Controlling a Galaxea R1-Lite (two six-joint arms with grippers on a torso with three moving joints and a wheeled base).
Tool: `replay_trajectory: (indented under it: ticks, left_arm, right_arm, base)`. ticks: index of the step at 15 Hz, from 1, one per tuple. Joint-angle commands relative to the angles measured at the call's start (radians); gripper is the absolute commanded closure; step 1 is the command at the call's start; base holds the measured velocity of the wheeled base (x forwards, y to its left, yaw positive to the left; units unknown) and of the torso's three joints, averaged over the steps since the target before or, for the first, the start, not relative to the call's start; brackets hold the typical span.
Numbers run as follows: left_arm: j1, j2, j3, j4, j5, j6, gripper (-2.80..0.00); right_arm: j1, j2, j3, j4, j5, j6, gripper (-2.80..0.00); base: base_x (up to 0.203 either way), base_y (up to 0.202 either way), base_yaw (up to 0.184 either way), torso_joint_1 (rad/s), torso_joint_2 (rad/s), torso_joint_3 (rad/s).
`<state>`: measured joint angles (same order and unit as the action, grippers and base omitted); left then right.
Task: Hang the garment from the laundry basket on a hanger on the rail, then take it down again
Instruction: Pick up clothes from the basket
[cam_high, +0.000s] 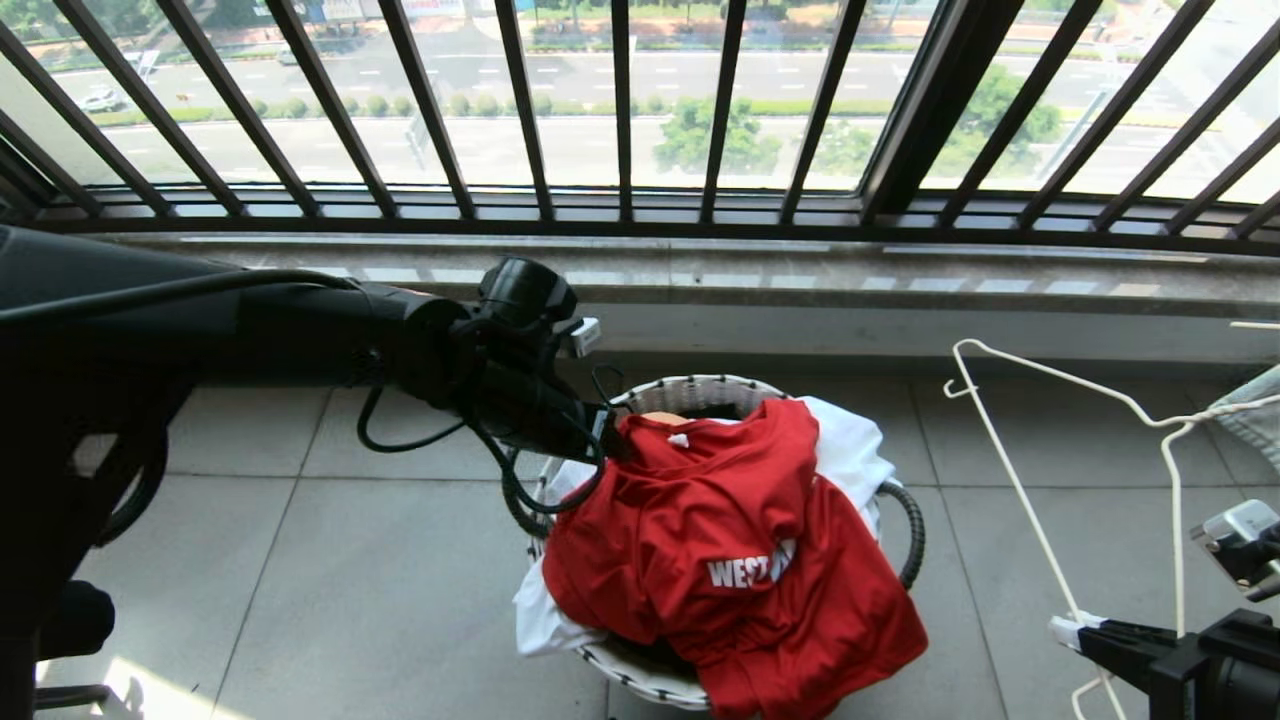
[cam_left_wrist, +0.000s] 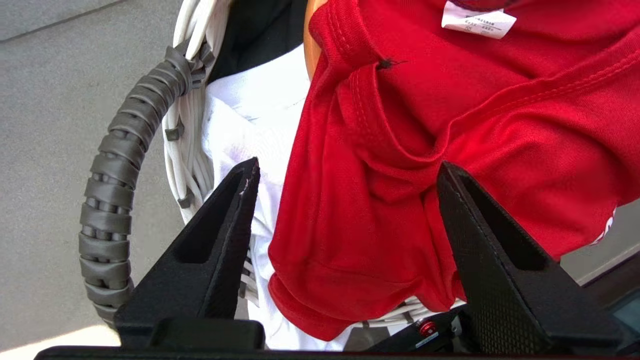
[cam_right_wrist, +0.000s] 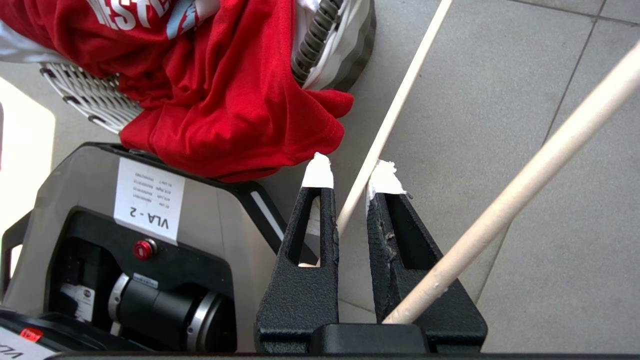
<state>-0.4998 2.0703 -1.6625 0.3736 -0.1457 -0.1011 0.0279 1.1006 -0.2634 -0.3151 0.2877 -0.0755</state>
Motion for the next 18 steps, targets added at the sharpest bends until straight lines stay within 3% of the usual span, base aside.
replay_trajectory:
  ticks: [1,6,9,14,15,18]
  left_arm:
    - [-0.003,0.079,-0.061,0.003,0.004,-0.024,-2.80]
    - [-0.012,0.160,-0.155,0.004,0.026,-0.076,-2.80]
    - [-0.021,0.199,-0.184,0.002,0.123,-0.080,-2.80]
    - [-0.023,0.192,-0.181,0.004,0.127,-0.081,-2.80]
    - [-0.023,0.192,-0.178,0.004,0.127,-0.081,0.00]
    - [-0.023,0.189,-0.177,0.004,0.127,-0.081,0.00]
  right_arm:
    - [0.001,-0.002,0.001,-0.002,0.002,0.000,0.00]
    - [0.001,-0.002,0.001,-0.002,0.002,0.000,0.00]
    - [0.001,-0.002,0.004,-0.004,0.002,-0.001,0.00]
    - [0.001,-0.002,0.004,-0.003,0.002,-0.001,0.00]
    - [0.001,-0.002,0.004,-0.003,0.002,-0.001,0.00]
    - [0.001,-0.001,0.004,-0.004,0.002,-0.001,0.00]
  base:
    - [0.000,0.000,0.000,0.000,0.00,0.000]
    - [0.000,0.000,0.000,0.000,0.00,0.000]
    - [0.000,0.000,0.000,0.000,0.00,0.000]
    - [0.000,0.000,0.000,0.000,0.00,0.000]
    - [0.000,0.000,0.000,0.000,0.00,0.000]
    - [0.000,0.000,0.000,0.000,0.00,0.000]
